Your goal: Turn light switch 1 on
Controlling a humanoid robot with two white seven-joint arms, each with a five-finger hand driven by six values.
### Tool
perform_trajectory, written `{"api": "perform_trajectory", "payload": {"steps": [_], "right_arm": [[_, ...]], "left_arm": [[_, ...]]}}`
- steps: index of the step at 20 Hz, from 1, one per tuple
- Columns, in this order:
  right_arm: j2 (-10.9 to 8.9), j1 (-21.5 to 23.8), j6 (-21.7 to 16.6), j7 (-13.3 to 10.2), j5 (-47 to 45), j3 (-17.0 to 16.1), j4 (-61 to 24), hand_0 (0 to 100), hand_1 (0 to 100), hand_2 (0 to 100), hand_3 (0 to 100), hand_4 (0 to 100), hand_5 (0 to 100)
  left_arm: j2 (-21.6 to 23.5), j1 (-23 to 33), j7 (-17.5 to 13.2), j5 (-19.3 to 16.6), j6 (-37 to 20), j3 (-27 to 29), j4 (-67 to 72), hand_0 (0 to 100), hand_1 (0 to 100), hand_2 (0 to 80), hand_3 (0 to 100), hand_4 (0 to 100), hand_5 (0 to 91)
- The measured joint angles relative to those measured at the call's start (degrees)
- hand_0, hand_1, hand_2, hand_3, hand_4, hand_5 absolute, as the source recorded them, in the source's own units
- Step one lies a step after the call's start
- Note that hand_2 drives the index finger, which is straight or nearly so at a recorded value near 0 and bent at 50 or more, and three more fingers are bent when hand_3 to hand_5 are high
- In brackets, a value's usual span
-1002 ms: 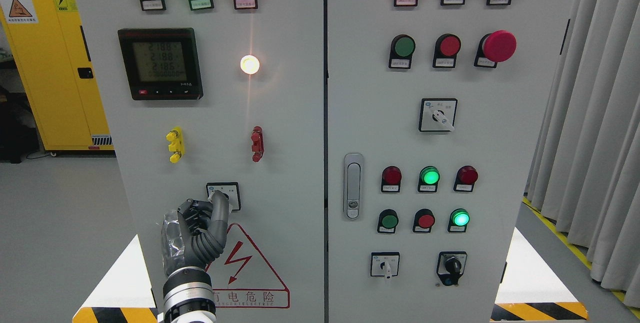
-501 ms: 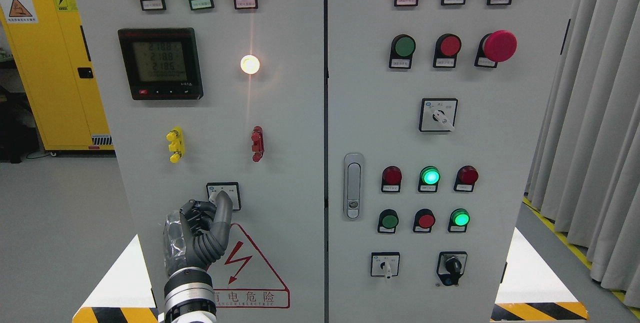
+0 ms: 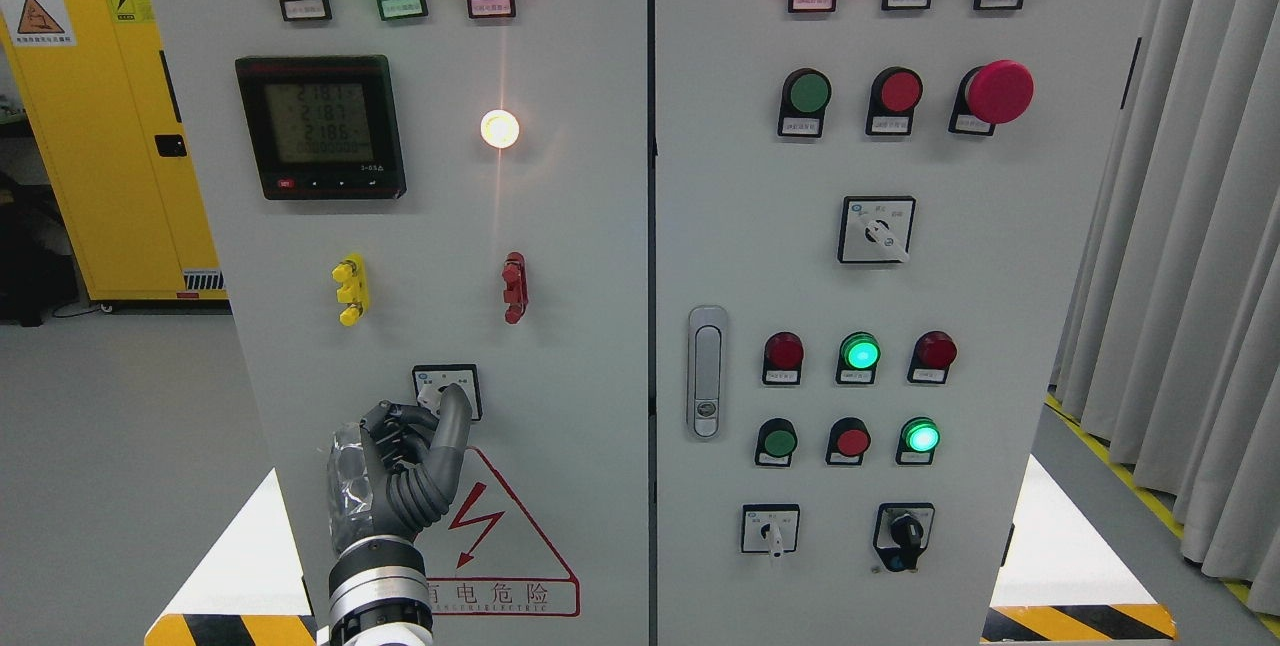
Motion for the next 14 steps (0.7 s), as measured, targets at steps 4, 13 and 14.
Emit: {"api": "perform_trajectory", "payload": {"steps": [4,13,14], "right_arm": [[0.0,0.0,0.0,0.0,0.0,0.0,0.0,0,50,4,0,0,0],[0.0,0.0,0.0,0.0,0.0,0.0,0.0,0,50,4,0,0,0],[0.0,0.0,0.0,0.0,0.0,0.0,0.0,0,50,4,0,0,0]], "left_arm": [[0.0,0.0,0.2,0.0,0.1,0.0,-0.1,17,53,66.5,99,90,85.0],[0.1,0.3,0.7,-0.1,-1.5,0.0,-0.3,13,54,67.2,99,90,85.0],[0.1,0.3,0.9,-0.1,-1.5,0.0,-0.3,13,54,67.2,99,90,85.1]]}}
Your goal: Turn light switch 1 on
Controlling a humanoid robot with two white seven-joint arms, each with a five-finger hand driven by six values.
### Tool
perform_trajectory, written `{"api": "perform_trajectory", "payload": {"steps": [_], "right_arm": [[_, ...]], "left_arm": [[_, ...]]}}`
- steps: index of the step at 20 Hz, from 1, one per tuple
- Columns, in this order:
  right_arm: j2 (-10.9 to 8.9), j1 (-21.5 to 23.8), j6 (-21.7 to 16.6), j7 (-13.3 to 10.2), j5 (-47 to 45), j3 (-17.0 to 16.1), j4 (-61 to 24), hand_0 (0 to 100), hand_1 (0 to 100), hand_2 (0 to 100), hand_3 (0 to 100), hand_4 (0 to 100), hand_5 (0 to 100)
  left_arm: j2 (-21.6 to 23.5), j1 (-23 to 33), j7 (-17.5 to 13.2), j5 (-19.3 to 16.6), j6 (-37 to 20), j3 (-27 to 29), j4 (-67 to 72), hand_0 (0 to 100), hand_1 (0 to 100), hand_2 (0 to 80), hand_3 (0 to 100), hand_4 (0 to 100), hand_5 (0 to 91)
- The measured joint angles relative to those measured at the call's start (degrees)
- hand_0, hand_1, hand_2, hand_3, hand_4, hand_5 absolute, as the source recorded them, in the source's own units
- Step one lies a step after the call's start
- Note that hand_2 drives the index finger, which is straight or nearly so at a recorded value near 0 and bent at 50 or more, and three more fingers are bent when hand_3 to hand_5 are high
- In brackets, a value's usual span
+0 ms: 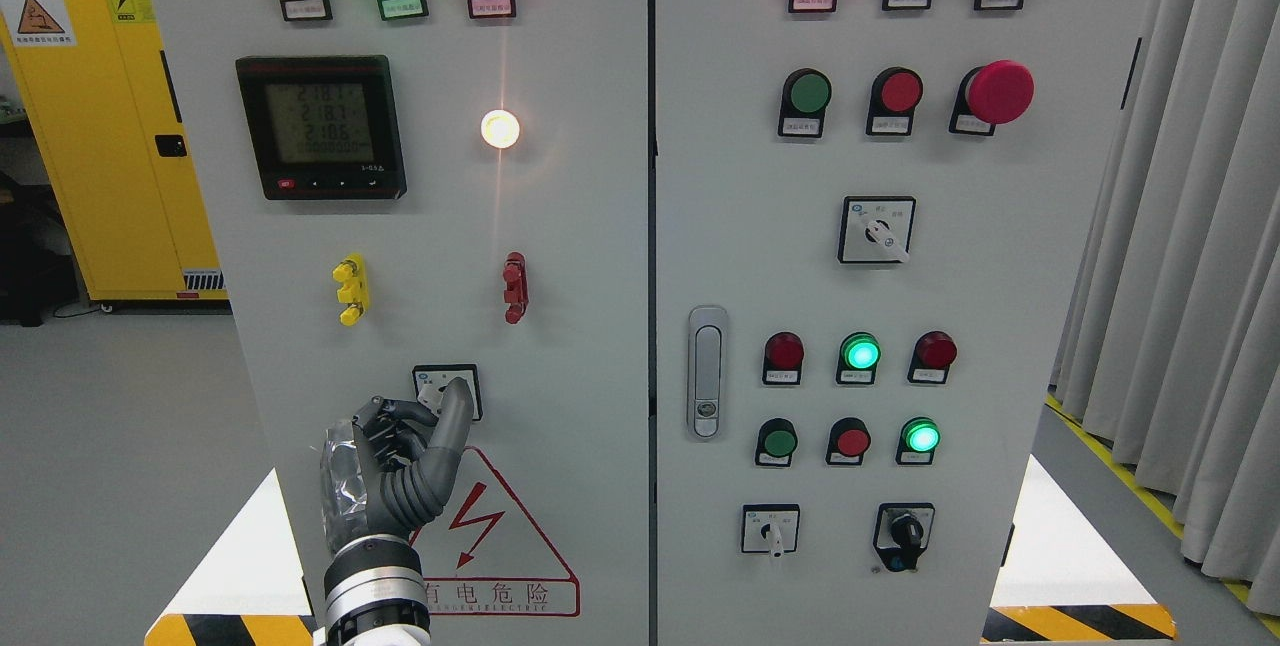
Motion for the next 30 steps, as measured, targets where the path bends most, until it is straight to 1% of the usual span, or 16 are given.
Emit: {"api": "perform_trajectory", "payload": {"steps": [5,10,17,20,21,24,25,27,30], "right_arm": [[0.0,0.0,0.0,0.0,0.0,0.0,0.0,0,50,4,0,0,0],[0.01,0.0,0.0,0.0,0.0,0.0,0.0,0,50,4,0,0,0],[0.01,0.0,0.0,0.0,0.0,0.0,0.0,0,50,4,0,0,0],[0.01,0.0,0.0,0.0,0.0,0.0,0.0,0,50,4,0,0,0],[0.01,0.0,0.0,0.0,0.0,0.0,0.0,0,50,4,0,0,0],[0.01,0.0,0.0,0.0,0.0,0.0,0.0,0,50,4,0,0,0],[0.01,0.0,0.0,0.0,0.0,0.0,0.0,0,50,4,0,0,0],[0.01,0.0,0.0,0.0,0.0,0.0,0.0,0,50,4,0,0,0],[0.01,0.0,0.0,0.0,0.0,0.0,0.0,0,50,4,0,0,0]], "left_arm": [[0.0,0.5,0.3,0.0,-0.5,0.0,-0.1,12,54,67.5,100,91,85.0],[0.1,2.3,0.8,0.0,-4.4,0.0,-0.1,12,53,68.2,100,91,84.9],[0.3,4.2,0.9,0.0,-7.1,0.0,-0.2,13,51,69.4,100,91,85.6],[0.4,6.1,1.2,0.0,-9.9,0.0,-0.2,11,51,70.8,100,92,86.2],[0.4,6.8,1.4,0.0,-11.2,0.0,-0.2,10,51,71.9,100,93,86.4],[0.7,9.7,2.1,0.0,-15.8,0.1,-0.4,10,51,73.8,100,95,87.0],[0.8,11.0,2.2,0.0,-17.6,0.2,-0.4,9,51,73.9,100,95,87.0],[1.1,14.2,2.4,0.2,-21.4,0.4,-0.6,10,51,74.2,100,100,88.2],[1.7,20.2,2.5,0.9,-27.3,1.0,-0.8,10,50,73.0,100,100,88.2]]}}
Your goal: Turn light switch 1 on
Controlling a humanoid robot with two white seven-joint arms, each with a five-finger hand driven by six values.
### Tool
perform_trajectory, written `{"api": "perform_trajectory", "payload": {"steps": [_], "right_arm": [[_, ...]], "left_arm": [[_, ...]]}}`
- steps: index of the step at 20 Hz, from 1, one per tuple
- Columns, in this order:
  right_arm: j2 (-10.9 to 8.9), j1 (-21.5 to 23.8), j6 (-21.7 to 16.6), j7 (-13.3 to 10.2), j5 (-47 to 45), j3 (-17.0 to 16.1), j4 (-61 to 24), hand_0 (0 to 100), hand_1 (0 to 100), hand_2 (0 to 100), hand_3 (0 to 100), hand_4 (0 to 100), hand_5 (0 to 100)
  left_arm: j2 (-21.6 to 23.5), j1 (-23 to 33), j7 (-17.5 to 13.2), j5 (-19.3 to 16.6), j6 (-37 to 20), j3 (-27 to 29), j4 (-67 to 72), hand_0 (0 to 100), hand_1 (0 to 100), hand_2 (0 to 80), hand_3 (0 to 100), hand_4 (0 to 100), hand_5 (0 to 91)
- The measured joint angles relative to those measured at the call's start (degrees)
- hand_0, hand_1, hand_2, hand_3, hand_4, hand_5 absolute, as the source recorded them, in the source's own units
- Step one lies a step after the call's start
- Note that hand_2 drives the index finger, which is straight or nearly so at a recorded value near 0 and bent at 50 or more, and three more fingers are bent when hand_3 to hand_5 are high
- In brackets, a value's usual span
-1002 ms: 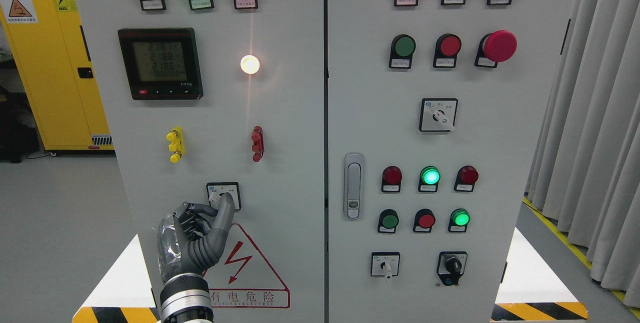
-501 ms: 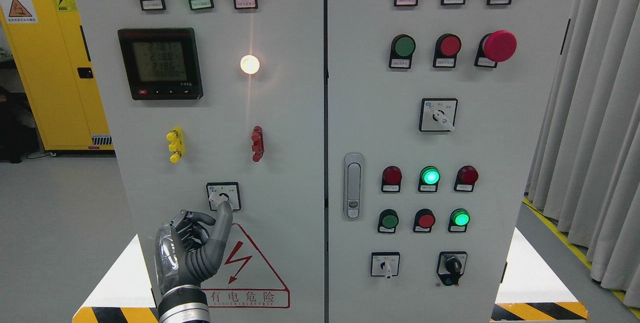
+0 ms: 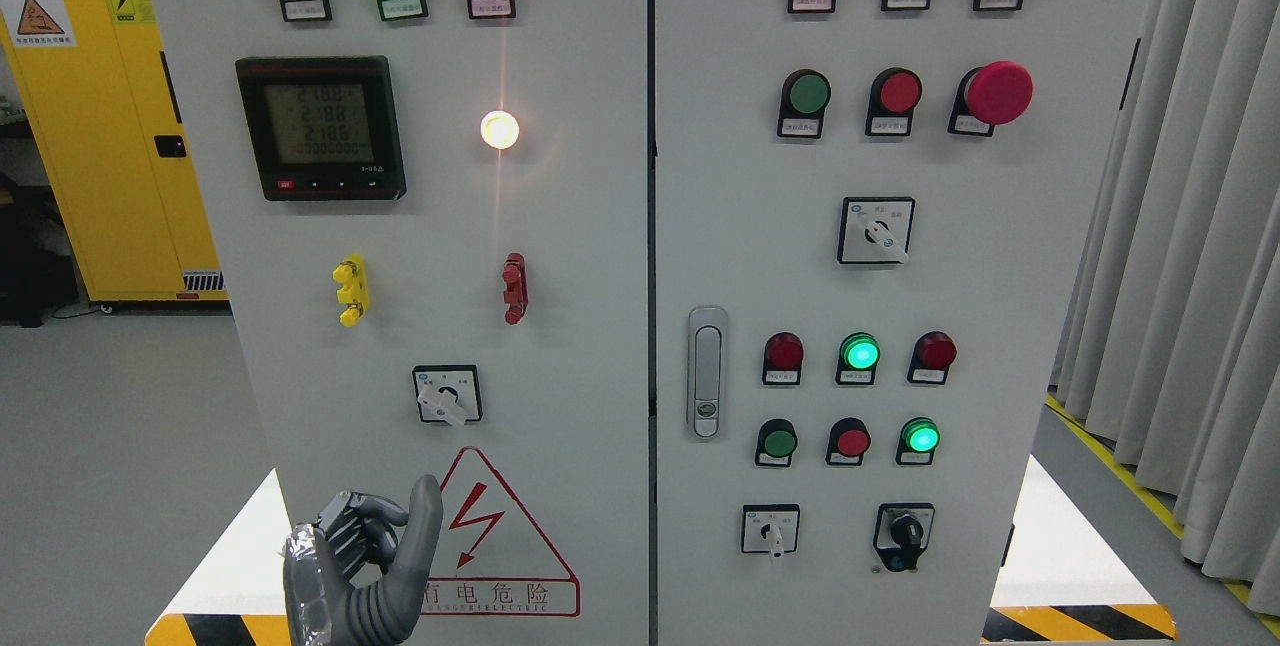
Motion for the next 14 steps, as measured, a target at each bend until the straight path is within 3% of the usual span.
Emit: {"api": "perform_trajectory", "payload": {"steps": [5,12,14], "right_arm": [[-0.01,0.0,0.0,0.0,0.0,0.0,0.0,0,50,4,0,0,0],[-0.01,0.0,0.0,0.0,0.0,0.0,0.0,0,50,4,0,0,0],[-0.01,0.0,0.0,0.0,0.0,0.0,0.0,0,50,4,0,0,0]], "left_arm": [[1.8,11.1,-0.8,5.8,-8.8,2.1,0.4,10,46,65.3,100,100,85.7],[4.5,21.9,-5.8,16.1,-17.8,6.3,6.8,8,43,65.1,100,100,83.8],[5.4,23.8,-8.8,18.5,-20.9,7.3,10.6,8,41,65.1,100,100,82.4]]}}
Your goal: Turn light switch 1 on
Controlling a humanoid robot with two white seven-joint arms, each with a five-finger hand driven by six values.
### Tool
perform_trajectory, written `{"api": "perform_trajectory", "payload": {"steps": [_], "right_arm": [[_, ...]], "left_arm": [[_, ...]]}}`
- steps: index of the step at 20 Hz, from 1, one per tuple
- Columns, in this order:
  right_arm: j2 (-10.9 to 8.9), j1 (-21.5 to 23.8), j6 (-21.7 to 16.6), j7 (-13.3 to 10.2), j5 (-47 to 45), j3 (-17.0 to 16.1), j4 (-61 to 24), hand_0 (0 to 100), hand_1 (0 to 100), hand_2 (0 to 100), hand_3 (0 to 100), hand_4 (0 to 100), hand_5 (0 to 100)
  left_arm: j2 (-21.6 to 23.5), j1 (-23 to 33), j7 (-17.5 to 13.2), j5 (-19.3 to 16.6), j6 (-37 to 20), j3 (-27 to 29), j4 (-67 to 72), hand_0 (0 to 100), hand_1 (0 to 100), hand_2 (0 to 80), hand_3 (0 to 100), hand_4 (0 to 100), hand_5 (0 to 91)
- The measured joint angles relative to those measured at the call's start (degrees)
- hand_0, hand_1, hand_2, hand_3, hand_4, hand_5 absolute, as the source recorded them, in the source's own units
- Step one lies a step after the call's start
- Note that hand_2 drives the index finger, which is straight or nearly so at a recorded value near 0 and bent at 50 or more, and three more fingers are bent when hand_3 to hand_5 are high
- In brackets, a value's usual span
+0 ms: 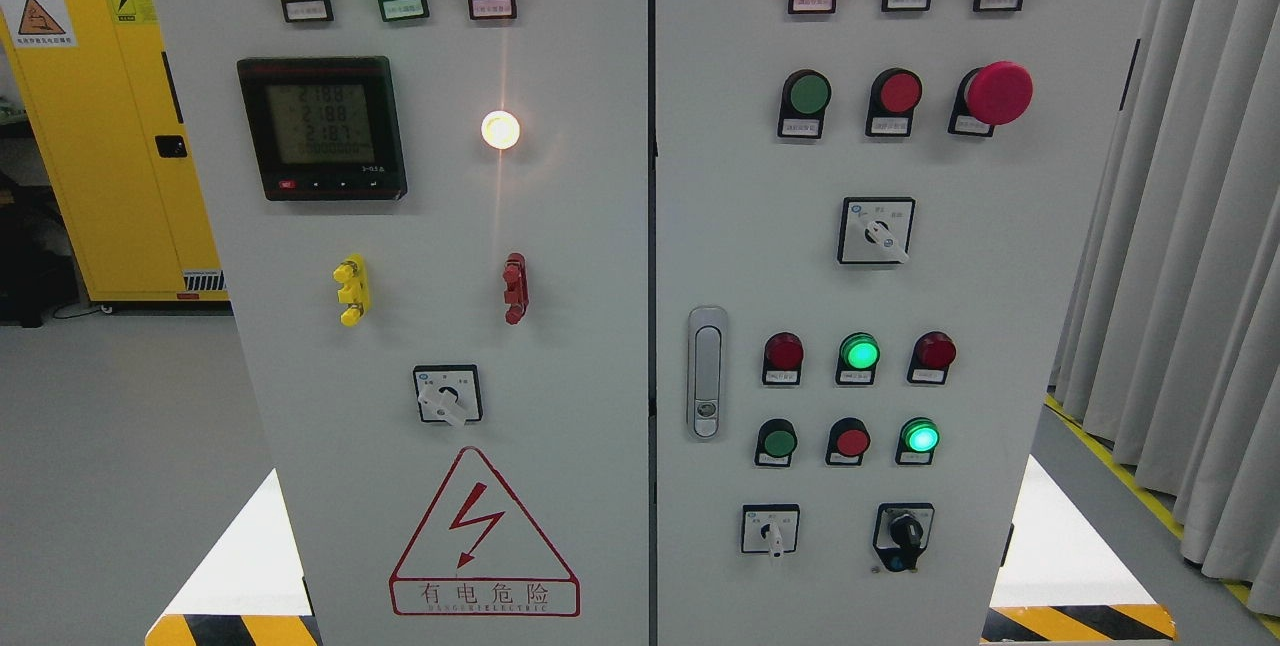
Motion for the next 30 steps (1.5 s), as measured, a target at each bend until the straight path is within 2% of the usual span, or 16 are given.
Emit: {"api": "perform_trajectory", "payload": {"steps": [4,5,6,7,11,12,13,14,16,18,19,20,22,25,26,30], "right_arm": [[0.0,0.0,0.0,0.0,0.0,0.0,0.0,0,50,4,0,0,0],[0.0,0.0,0.0,0.0,0.0,0.0,0.0,0,50,4,0,0,0],[0.0,0.0,0.0,0.0,0.0,0.0,0.0,0,50,4,0,0,0],[0.0,0.0,0.0,0.0,0.0,0.0,0.0,0,50,4,0,0,0],[0.0,0.0,0.0,0.0,0.0,0.0,0.0,0,50,4,0,0,0],[0.0,0.0,0.0,0.0,0.0,0.0,0.0,0,50,4,0,0,0],[0.0,0.0,0.0,0.0,0.0,0.0,0.0,0,50,4,0,0,0],[0.0,0.0,0.0,0.0,0.0,0.0,0.0,0,50,4,0,0,0],[0.0,0.0,0.0,0.0,0.0,0.0,0.0,0,50,4,0,0,0],[0.0,0.0,0.0,0.0,0.0,0.0,0.0,0,50,4,0,0,0],[0.0,0.0,0.0,0.0,0.0,0.0,0.0,0,50,4,0,0,0],[0.0,0.0,0.0,0.0,0.0,0.0,0.0,0,50,4,0,0,0],[0.0,0.0,0.0,0.0,0.0,0.0,0.0,0,50,4,0,0,0],[0.0,0.0,0.0,0.0,0.0,0.0,0.0,0,50,4,0,0,0],[0.0,0.0,0.0,0.0,0.0,0.0,0.0,0,50,4,0,0,0],[0.0,0.0,0.0,0.0,0.0,0.0,0.0,0,50,4,0,0,0]], "left_arm": [[1.2,2.2,-8.3,2.7,-5.4,1.3,10.8,8,38,56.3,98,94,74.0],[1.5,2.6,-10.4,3.1,-6.6,1.5,14.0,8,37,52.1,93,88,66.3],[1.7,2.8,-11.9,3.4,-7.5,1.7,17.3,8,37,51.9,92,87,65.2],[1.9,3.0,-13.0,3.6,-8.3,1.9,20.6,7,36,49.6,89,83,56.0],[2.5,3.7,-17.3,3.6,-9.9,2.3,34.1,9,41,45.2,79,74,41.4],[2.7,3.8,-18.5,3.4,-10.0,2.4,37.2,14,41,38.4,70,63,25.9],[2.8,3.9,-19.6,3.2,-10.1,2.5,40.3,16,41,36.3,65,60,19.8],[2.9,3.9,-20.4,3.0,-10.1,2.5,43.1,20,41,31.4,53,53,9.8],[3.1,3.8,-22.0,2.3,-10.2,2.6,48.7,23,41,23.4,43,47,3.9],[3.3,3.5,-23.0,0.8,-10.2,2.6,53.9,26,40,23.2,41,45,2.6],[3.4,3.4,-23.4,-0.2,-9.7,2.6,55.9,27,40,18.9,34,42,0.3],[3.5,3.2,-23.6,-1.1,-9.0,2.6,58.0,29,40,8.0,19,30,0.0],[3.6,2.6,-23.8,-2.5,-6.6,2.6,61.6,31,39,0.8,12,22,0.0],[3.6,1.4,-24.1,-3.7,-2.6,2.7,65.9,32,36,0.0,1,12,0.0],[3.4,0.9,-24.2,-4.0,-1.6,2.6,67.2,32,33,0.0,0,3,0.0],[2.9,-0.9,-24.4,-4.8,1.3,2.5,71.5,32,30,0.0,0,0,0.0]]}}
